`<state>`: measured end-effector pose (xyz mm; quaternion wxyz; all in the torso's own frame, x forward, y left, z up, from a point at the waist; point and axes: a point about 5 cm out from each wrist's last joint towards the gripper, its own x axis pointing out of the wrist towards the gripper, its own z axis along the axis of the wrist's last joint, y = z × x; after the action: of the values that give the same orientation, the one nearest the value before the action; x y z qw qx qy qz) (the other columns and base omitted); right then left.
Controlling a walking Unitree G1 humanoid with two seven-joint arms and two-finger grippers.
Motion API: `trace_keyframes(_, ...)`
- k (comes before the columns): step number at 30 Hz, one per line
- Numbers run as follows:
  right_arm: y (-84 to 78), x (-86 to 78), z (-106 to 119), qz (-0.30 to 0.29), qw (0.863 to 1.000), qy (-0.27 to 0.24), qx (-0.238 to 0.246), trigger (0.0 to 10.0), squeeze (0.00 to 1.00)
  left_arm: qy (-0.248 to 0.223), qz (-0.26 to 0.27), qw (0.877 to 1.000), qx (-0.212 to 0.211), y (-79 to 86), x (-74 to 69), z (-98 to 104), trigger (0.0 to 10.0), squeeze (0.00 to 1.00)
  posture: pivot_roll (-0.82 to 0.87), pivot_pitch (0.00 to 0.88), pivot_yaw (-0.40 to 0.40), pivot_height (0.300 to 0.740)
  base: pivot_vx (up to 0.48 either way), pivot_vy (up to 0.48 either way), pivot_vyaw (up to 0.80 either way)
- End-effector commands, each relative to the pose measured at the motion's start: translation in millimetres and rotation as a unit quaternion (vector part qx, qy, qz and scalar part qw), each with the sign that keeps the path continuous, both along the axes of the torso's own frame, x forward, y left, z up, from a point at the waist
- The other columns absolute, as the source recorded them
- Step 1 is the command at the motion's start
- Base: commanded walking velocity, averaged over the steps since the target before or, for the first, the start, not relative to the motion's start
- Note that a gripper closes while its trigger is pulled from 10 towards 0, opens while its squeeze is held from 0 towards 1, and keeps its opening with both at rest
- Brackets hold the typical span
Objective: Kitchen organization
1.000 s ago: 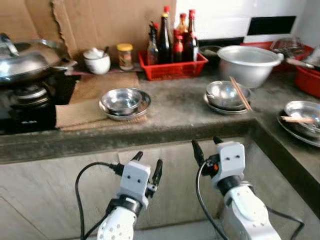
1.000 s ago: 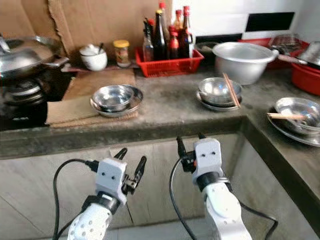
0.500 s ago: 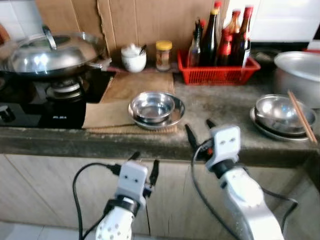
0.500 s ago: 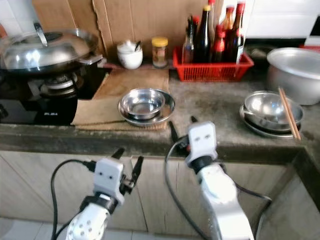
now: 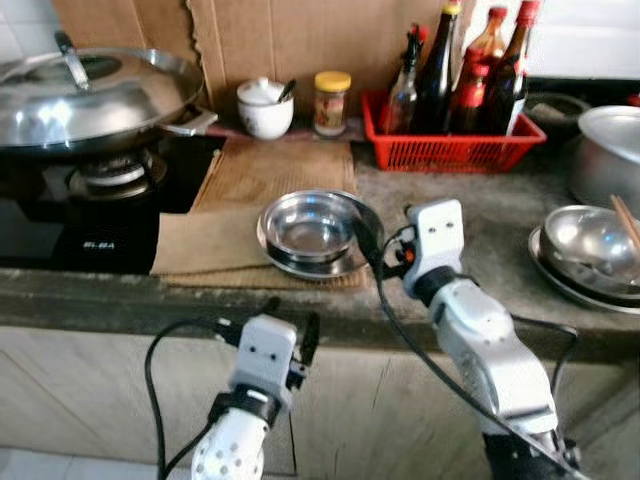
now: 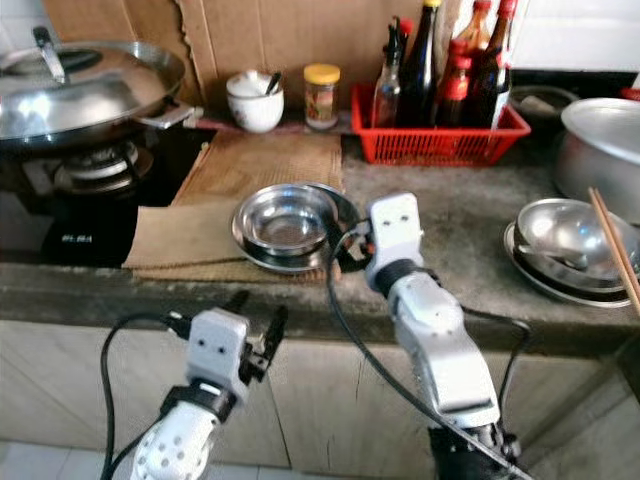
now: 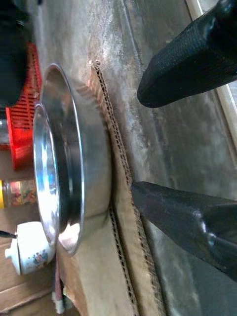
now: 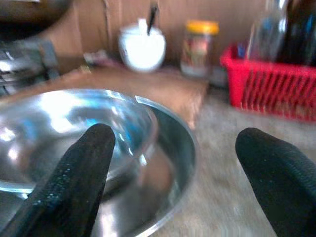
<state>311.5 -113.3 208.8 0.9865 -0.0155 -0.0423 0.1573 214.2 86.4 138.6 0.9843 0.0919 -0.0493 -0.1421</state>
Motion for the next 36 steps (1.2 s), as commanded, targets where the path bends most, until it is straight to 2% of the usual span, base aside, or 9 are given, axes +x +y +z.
trace_keyframes(1,5.6,9.4,7.3,-0.001,0.999,0.029,0.023,10.0,0.2,-0.001,0.005,1.0,0.005,2.7,-0.6,0.5,10.0,0.0,0.16,0.068,-0.048,0.74,0.0,0.0,0.0)
trace_keyframes(2,5.4,12.6,9.1,-0.007,0.999,0.033,0.015,10.0,0.0,-0.001,0.006,1.0,0.005,2.7,-0.6,0.4,10.0,0.0,0.16,0.068,-0.048,0.74,0.0,0.0,0.0)
trace_keyframes(8,4.3,22.8,22.8,0.014,0.995,0.087,0.044,10.0,0.0,0.0,0.006,1.0,0.005,2.0,-0.9,-0.1,10.0,0.0,0.16,0.07,-0.05,0.74,0.0,0.0,0.0)
trace_keyframes(12,5.9,26.9,28.0,0.015,0.994,0.098,0.04,10.0,0.0,0.002,0.005,1.0,0.005,1.8,-0.6,-0.7,10.0,0.0,0.16,0.07,-0.05,0.74,0.0,0.0,0.0)
trace_keyframes(13,8.0,29.6,26.8,0.019,0.991,0.126,0.037,10.0,0.0,0.003,0.006,1.0,0.005,1.3,-0.4,-0.7,10.0,0.0,0.16,0.07,-0.053,0.74,0.0,0.0,0.0)
trace_keyframes(18,13.7,34.5,27.6,0.034,0.985,0.168,0.027,10.0,0.0,0.002,0.005,1.0,0.004,0.5,-0.5,-0.8,10.0,0.0,0.16,0.067,-0.057,0.74,0.0,0.0,0.0)
trace_keyframes(21,16.4,39.3,36.0,0.039,0.984,0.17,0.035,10.0,0.0,0.003,0.006,1.0,0.004,0.3,-0.6,-1.3,10.0,0.0,0.16,0.06,-0.062,0.74,0.0,0.0,0.0)
trace_keyframes(25,15.7,42.0,33.2,0.037,0.98,0.195,0.007,10.0,0.0,0.004,0.007,1.0,0.003,0.6,-0.4,-1.8,10.0,0.0,0.16,0.058,-0.064,0.74,0.0,0.0,0.0)
trace_keyframes(36,18.7,47.9,31.1,0.043,0.972,0.23,-0.008,10.0,0.0,0.005,0.005,1.0,0.004,0.2,-0.3,-2.7,10.0,0.0,0.17,0.053,-0.068,0.74,0.0,0.0,0.0)
